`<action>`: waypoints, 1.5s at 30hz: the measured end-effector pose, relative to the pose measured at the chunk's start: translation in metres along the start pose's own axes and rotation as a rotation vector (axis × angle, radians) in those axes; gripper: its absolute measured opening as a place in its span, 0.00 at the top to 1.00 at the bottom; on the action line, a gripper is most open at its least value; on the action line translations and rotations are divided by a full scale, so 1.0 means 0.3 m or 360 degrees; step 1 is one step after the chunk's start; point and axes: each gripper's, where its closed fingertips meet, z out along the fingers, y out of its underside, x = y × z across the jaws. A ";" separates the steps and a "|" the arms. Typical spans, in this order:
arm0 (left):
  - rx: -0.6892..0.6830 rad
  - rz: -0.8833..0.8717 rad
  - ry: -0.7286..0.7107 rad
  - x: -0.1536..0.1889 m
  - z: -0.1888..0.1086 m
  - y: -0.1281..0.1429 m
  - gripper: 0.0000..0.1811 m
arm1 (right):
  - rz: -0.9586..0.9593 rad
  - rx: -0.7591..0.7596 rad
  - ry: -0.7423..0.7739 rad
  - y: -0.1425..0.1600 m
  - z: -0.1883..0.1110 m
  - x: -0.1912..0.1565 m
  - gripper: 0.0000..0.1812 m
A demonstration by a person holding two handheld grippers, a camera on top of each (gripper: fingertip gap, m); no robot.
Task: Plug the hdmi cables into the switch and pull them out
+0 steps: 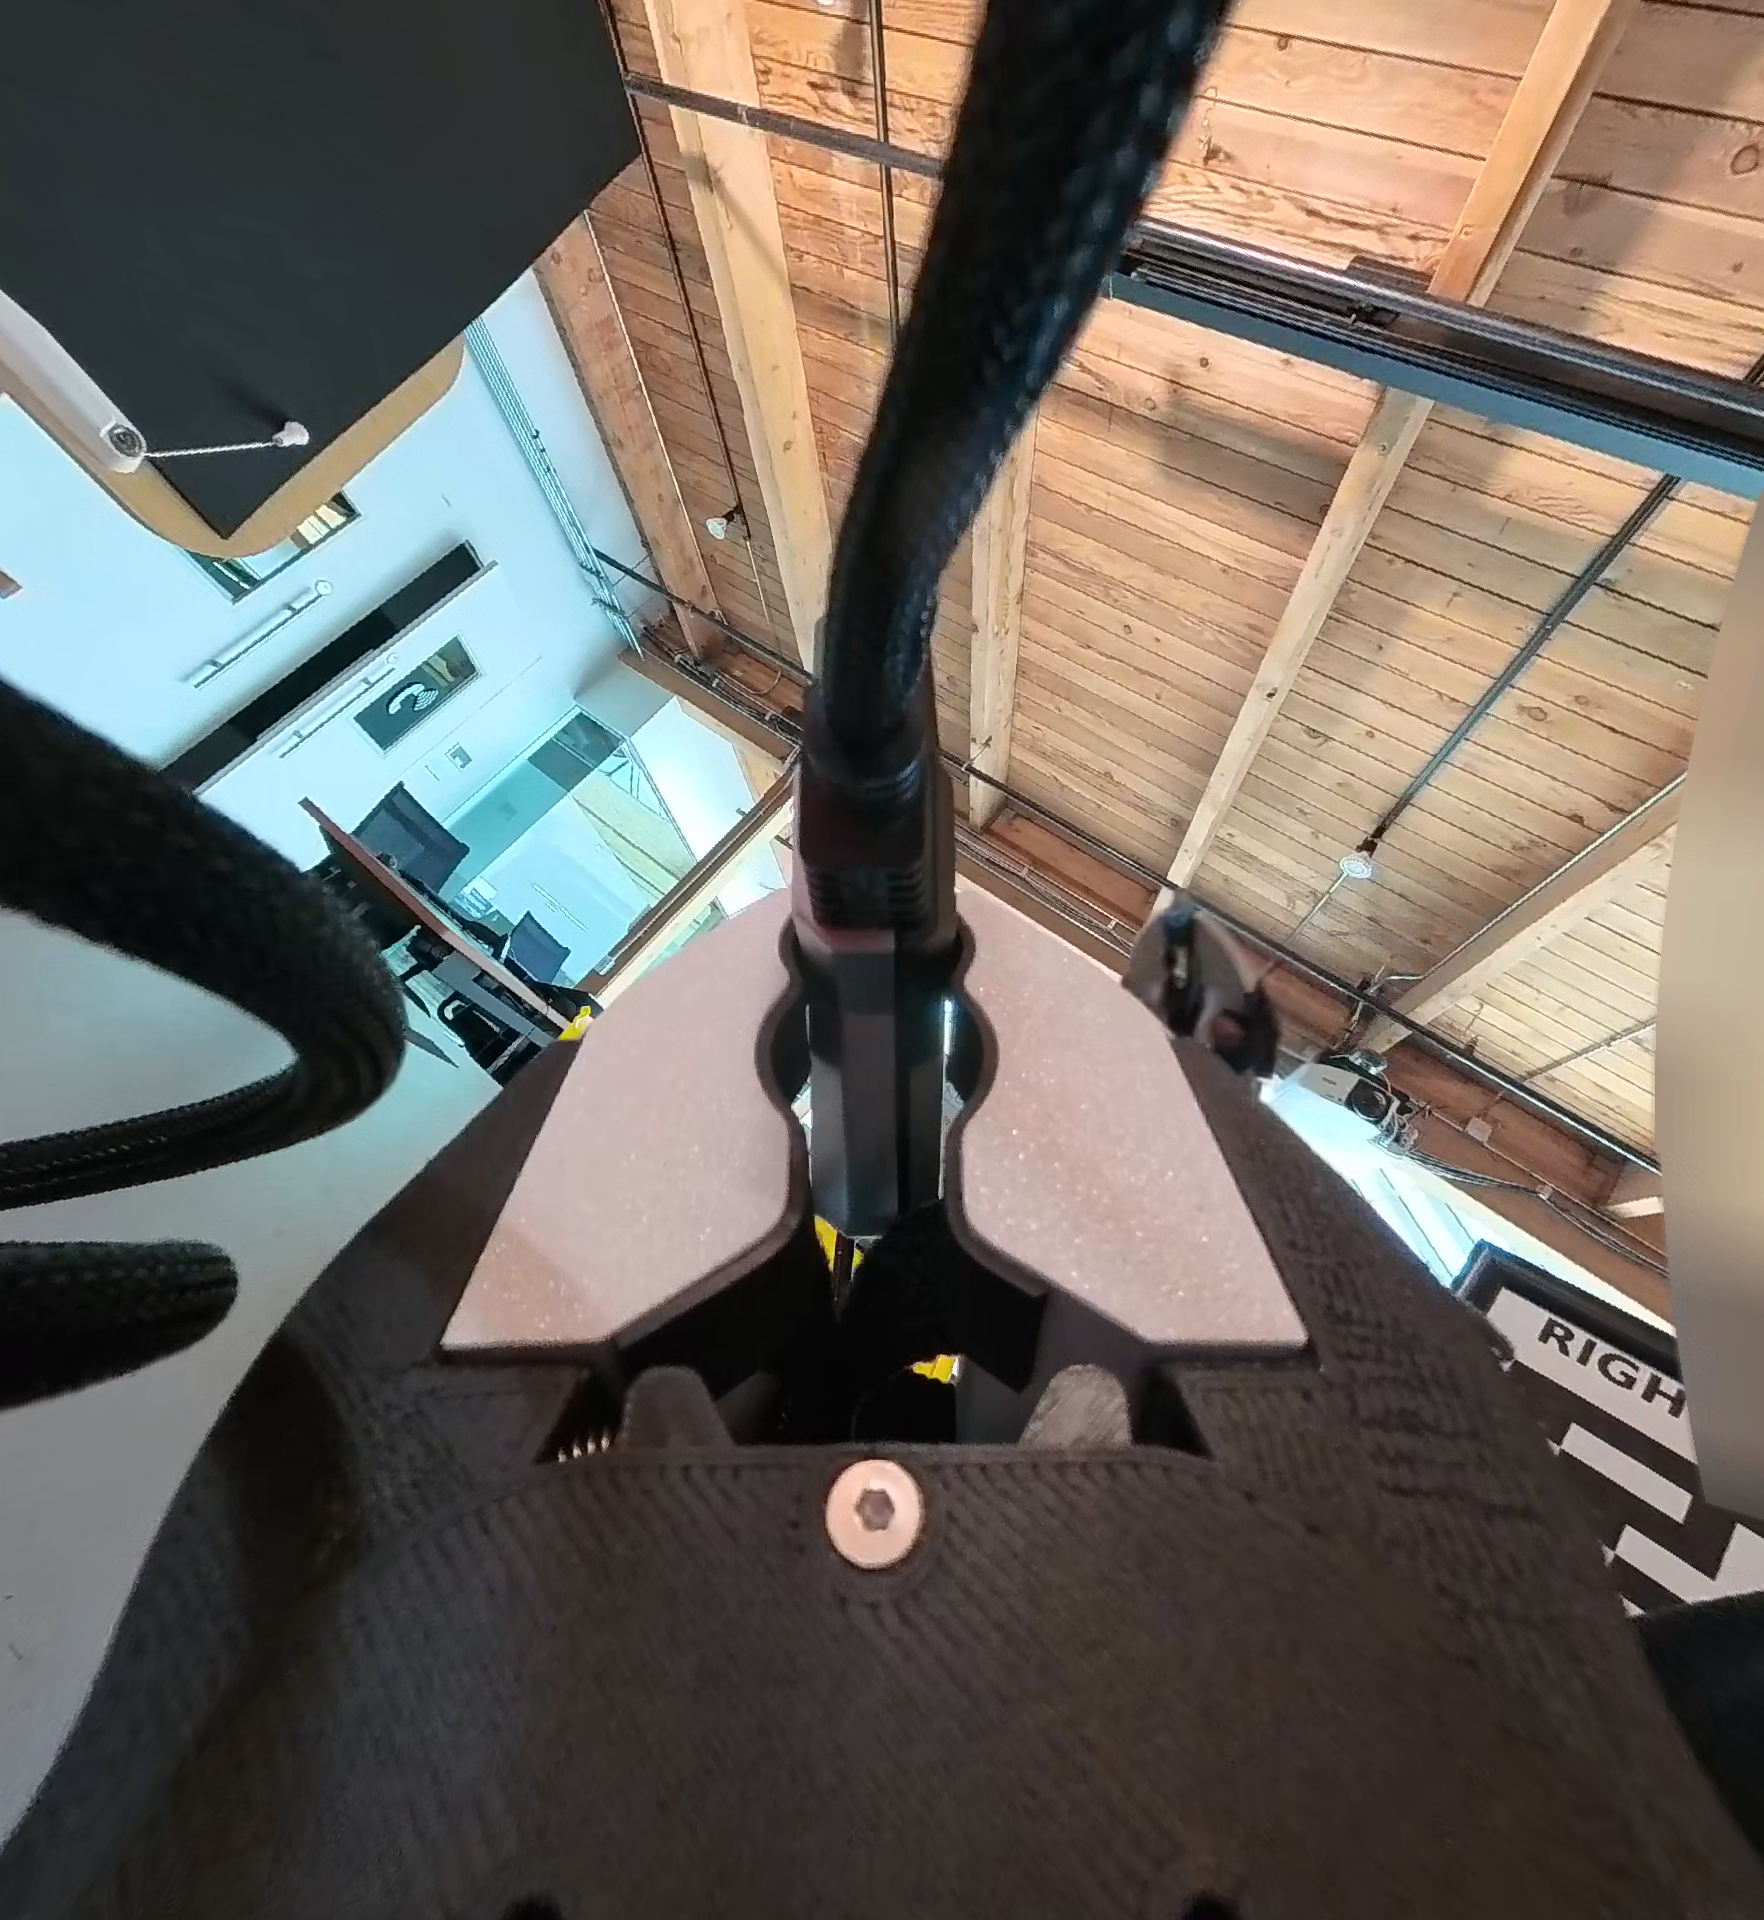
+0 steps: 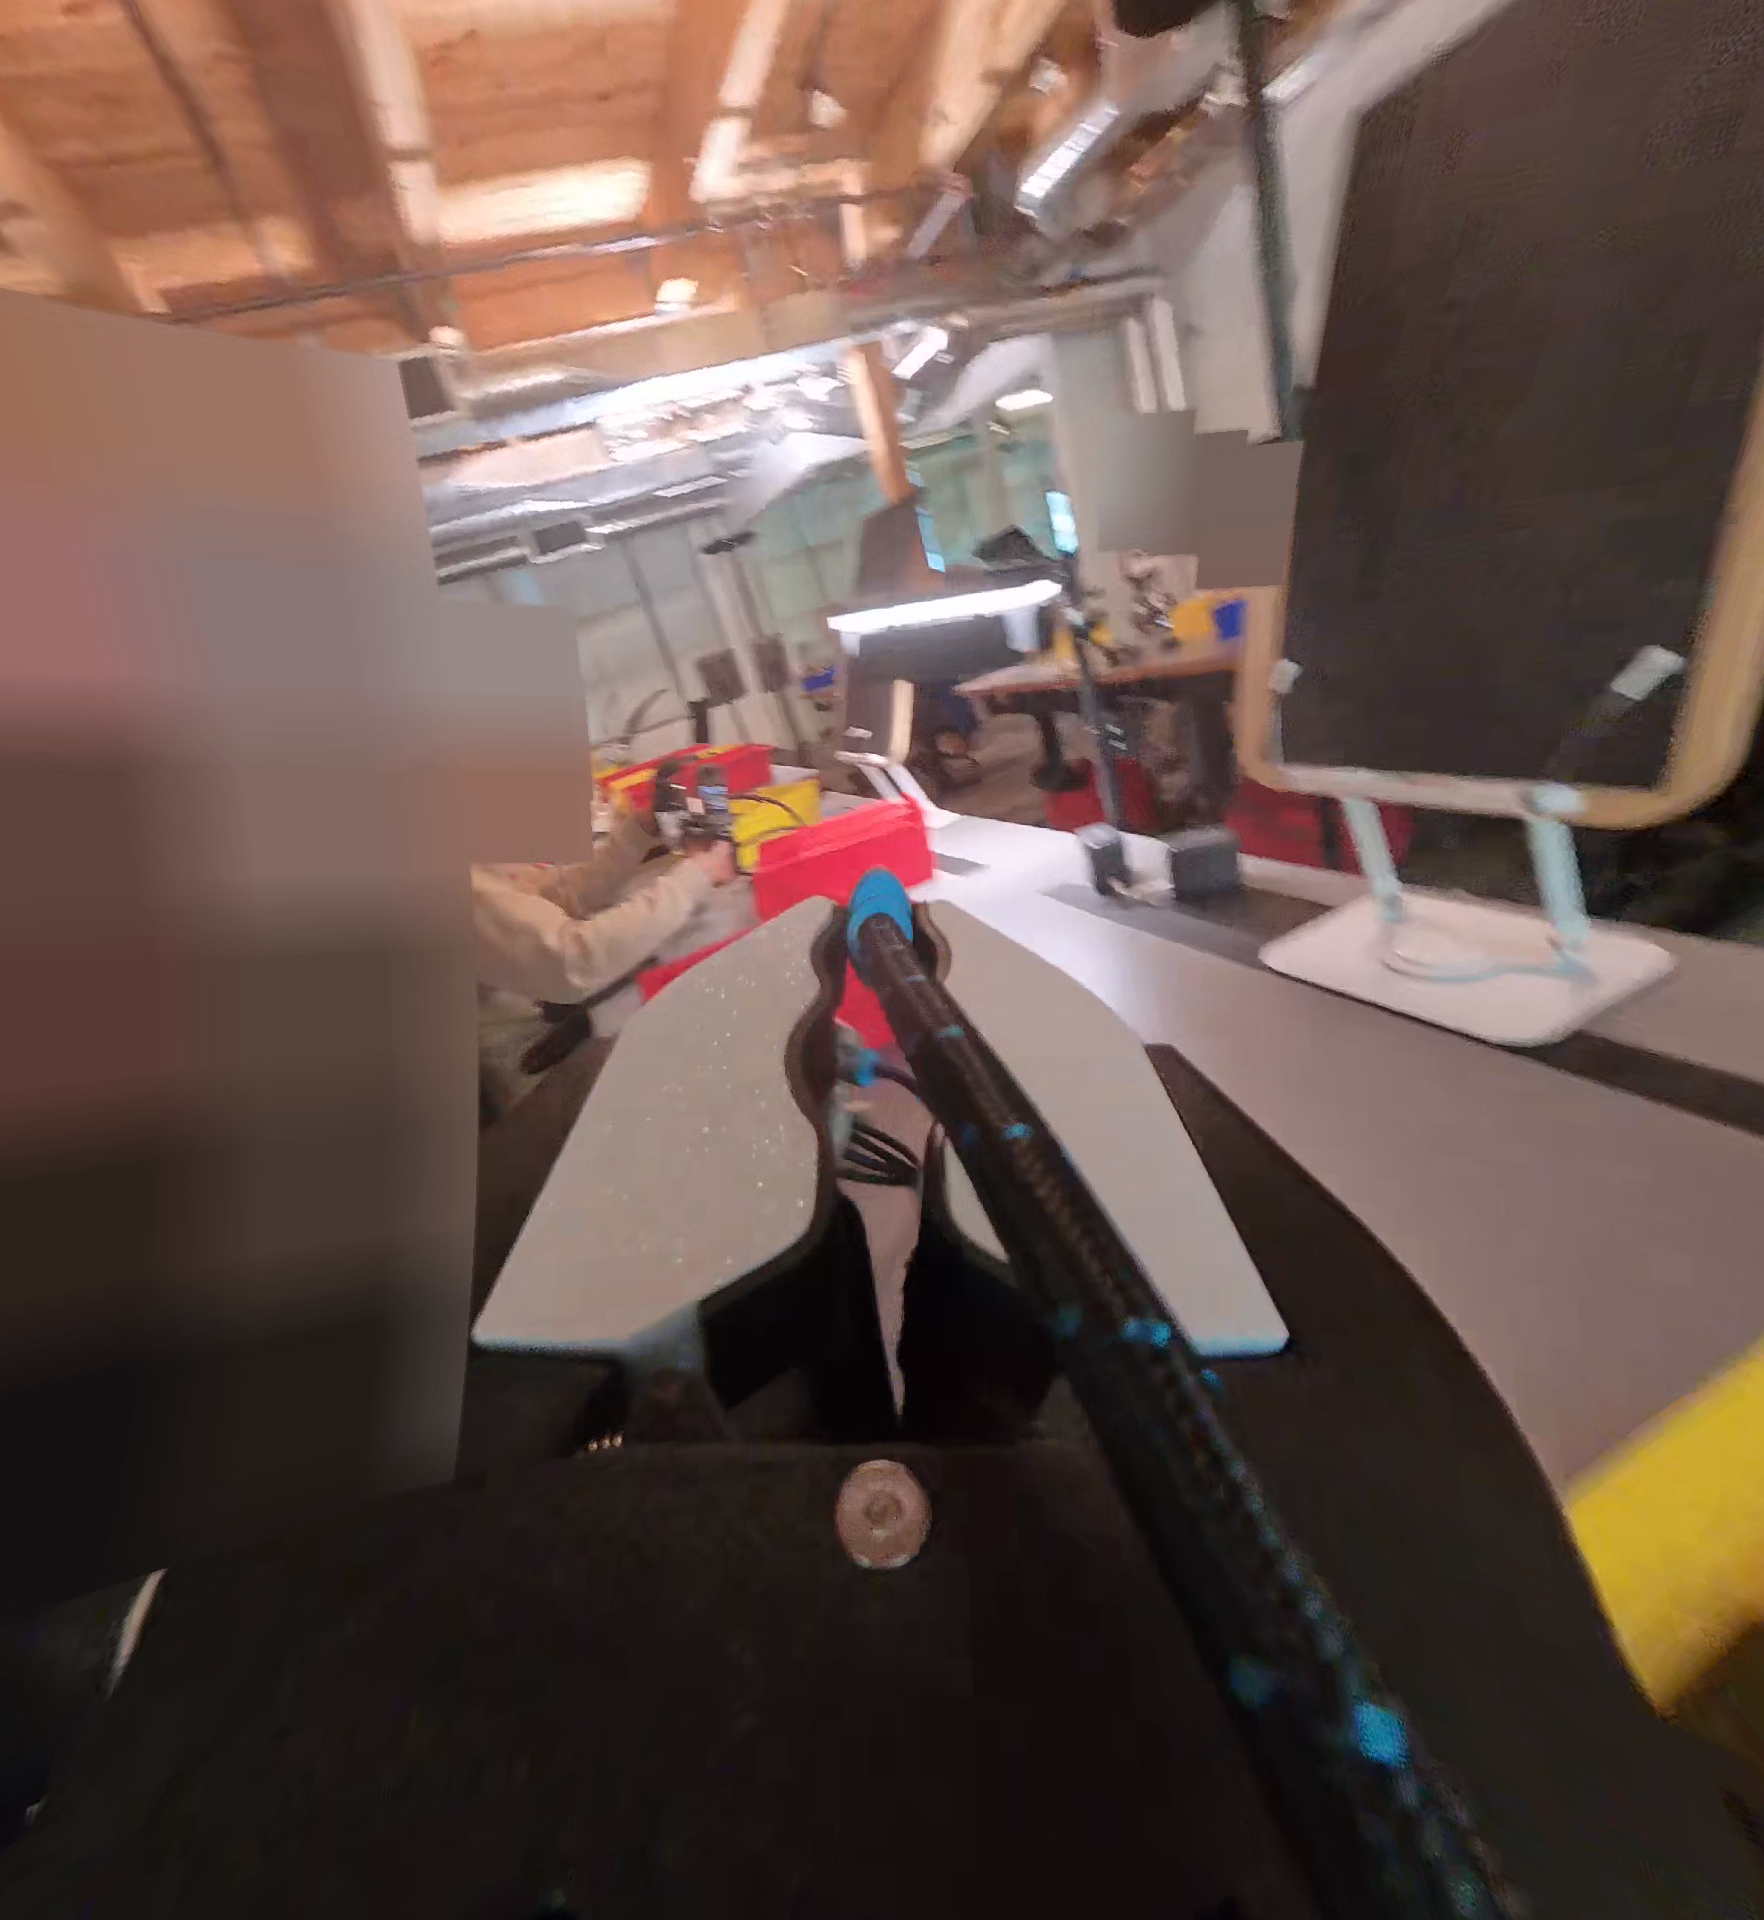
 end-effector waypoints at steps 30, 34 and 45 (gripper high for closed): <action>-0.0039 -0.0022 -0.0036 -0.014 0.001 0.016 0.88 | 0.0099 -0.1510 0.1368 0.742 -0.377 0.492 0.64; -0.0043 -0.0024 -0.0034 -0.014 0.002 0.017 0.88 | -0.0116 -0.1246 0.1539 0.584 -0.366 0.448 0.58; -0.0039 -0.0025 -0.0012 -0.005 0.002 0.016 0.88 | -0.1008 0.1489 0.0779 0.032 -0.153 -0.170 0.51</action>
